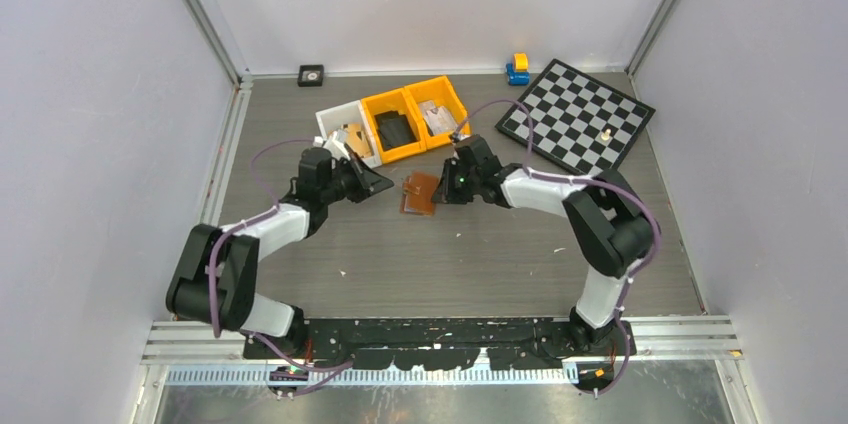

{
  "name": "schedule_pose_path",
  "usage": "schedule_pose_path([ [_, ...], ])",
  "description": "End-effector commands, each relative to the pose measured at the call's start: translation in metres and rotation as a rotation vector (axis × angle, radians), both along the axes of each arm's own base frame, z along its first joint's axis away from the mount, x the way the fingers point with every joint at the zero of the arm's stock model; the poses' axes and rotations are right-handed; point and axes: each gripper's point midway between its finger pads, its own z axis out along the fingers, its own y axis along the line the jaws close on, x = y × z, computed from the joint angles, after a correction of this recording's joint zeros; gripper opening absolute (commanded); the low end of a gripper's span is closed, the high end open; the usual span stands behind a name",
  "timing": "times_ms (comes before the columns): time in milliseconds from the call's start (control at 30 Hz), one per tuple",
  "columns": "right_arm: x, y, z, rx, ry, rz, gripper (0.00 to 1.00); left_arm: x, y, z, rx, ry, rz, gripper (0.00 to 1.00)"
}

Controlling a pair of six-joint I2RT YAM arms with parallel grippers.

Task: Take the credit cards out of the card holder
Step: Reset both arms

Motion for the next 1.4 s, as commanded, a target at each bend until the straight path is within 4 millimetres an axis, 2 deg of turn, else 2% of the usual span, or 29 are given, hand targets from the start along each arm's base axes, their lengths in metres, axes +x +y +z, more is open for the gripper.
schedule_pose_path([
  [0,0.011,-0.020,0.066,0.012,-0.223,-0.052,0.01,0.003,0.012,0.037,0.054,-0.170,0.039,0.03],
  [133,0.019,-0.057,0.097,-0.047,-0.374,-0.179,0.01,-0.002,0.028,0.057,0.117,-0.273,0.087,0.11],
  [200,0.017,-0.071,0.113,-0.043,-0.460,-0.217,0.03,-0.004,0.037,0.062,0.151,-0.320,0.119,0.17],
  [267,0.014,-0.088,0.125,-0.053,-0.529,-0.265,0.09,-0.005,0.046,0.067,0.185,-0.369,0.151,0.25],
  [300,0.013,-0.097,0.135,-0.059,-0.567,-0.294,0.14,-0.006,0.050,0.069,0.200,-0.398,0.166,0.32],
  [333,0.014,-0.105,0.137,-0.088,-0.587,-0.315,0.20,-0.006,0.054,0.071,0.216,-0.418,0.181,0.35],
  [367,0.014,-0.114,0.143,-0.119,-0.615,-0.336,0.31,-0.007,0.059,0.073,0.231,-0.434,0.199,0.52],
  [400,0.015,-0.124,0.142,-0.169,-0.629,-0.357,0.47,-0.007,0.066,0.072,0.259,-0.441,0.231,0.87],
  [433,0.017,-0.133,0.141,-0.219,-0.648,-0.372,0.58,-0.007,0.074,0.074,0.290,-0.452,0.262,0.98],
  [500,0.020,-0.152,0.134,-0.342,-0.677,-0.395,0.70,-0.007,0.095,0.077,0.378,-0.480,0.337,1.00],
  [567,0.023,-0.172,0.132,-0.407,-0.703,-0.479,0.76,-0.007,0.119,0.083,0.466,-0.525,0.431,1.00],
  [633,0.021,-0.181,0.128,-0.422,-0.705,-0.479,0.90,-0.009,0.137,0.087,0.522,-0.573,0.509,1.00],
  [667,0.021,-0.182,0.126,-0.398,-0.693,-0.458,0.93,-0.010,0.143,0.084,0.549,-0.588,0.530,1.00],
  [733,0.022,-0.199,0.121,-0.354,-0.653,-0.458,0.93,-0.008,0.147,0.075,0.586,-0.605,0.529,1.00],
  [833,0.025,-0.243,0.119,-0.356,-0.654,-0.549,0.93,-0.001,0.148,0.062,0.677,-0.593,0.486,1.00],
  [933,0.024,-0.247,0.115,-0.378,-0.803,-0.498,0.93,0.006,0.157,0.046,0.743,-0.563,0.486,1.00],
  [1000,0.025,-0.259,0.107,-0.408,-0.810,-0.550,0.92,0.010,0.164,0.041,0.774,-0.529,0.504,1.00],
  [1067,0.027,-0.264,0.102,-0.481,-0.804,-0.509,0.92,0.012,0.163,0.042,0.780,-0.541,0.498,0.99],
  [1133,0.027,-0.284,0.089,-0.549,-0.796,-0.588,0.92,0.012,0.164,0.044,0.784,-0.557,0.505,0.97],
  [1233,0.031,-0.298,0.082,-0.543,-0.811,-0.669,0.91,0.013,0.168,0.044,0.799,-0.551,0.525,0.97],
  [1267,0.032,-0.298,0.076,-0.536,-0.794,-0.635,0.88,0.014,0.169,0.044,0.803,-0.547,0.530,0.97],
  [1367,0.034,-0.322,0.069,-0.589,-0.825,-0.731,0.87,0.011,0.177,0.044,0.814,-0.530,0.569,0.98],
])
